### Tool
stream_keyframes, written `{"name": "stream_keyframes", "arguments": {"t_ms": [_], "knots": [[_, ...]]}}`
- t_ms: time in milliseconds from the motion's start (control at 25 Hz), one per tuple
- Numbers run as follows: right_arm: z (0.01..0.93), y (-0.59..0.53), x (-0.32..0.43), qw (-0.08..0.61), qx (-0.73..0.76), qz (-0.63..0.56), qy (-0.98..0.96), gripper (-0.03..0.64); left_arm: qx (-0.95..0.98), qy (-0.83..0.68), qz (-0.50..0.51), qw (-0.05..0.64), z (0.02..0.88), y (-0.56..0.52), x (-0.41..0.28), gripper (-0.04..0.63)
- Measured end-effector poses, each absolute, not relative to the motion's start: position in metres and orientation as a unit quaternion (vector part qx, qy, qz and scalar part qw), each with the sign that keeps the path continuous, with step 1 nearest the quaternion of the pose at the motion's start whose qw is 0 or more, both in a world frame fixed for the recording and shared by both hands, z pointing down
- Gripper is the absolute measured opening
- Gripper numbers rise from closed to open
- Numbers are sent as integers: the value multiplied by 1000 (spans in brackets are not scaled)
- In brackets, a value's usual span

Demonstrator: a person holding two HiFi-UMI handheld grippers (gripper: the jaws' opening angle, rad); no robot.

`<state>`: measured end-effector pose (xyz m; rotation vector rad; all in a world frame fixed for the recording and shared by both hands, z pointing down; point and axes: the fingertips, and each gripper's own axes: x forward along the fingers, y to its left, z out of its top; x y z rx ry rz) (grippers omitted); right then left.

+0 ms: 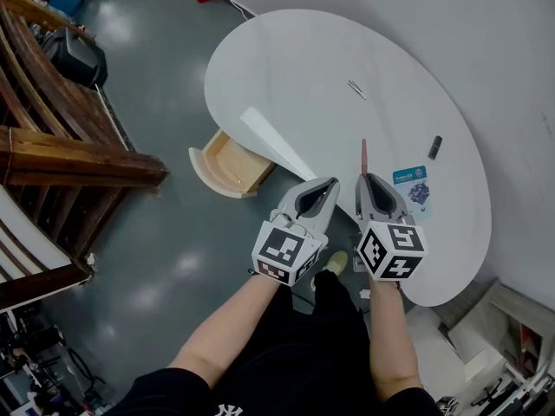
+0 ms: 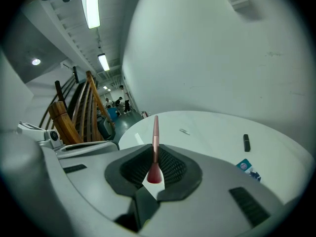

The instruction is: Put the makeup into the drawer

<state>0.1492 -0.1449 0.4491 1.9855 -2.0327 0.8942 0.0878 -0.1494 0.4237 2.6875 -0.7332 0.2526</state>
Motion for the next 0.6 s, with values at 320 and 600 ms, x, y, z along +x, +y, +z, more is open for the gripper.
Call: {"name": "stream_keyframes", "arguments": {"t_ms": [320, 600], "knots": [[450, -178, 90, 89, 627, 293, -716, 54, 934, -297, 86, 177, 432, -177, 36, 9], [459, -208, 30, 98, 586, 290, -750, 54, 919, -336, 84, 186, 446, -202, -15, 9]]}}
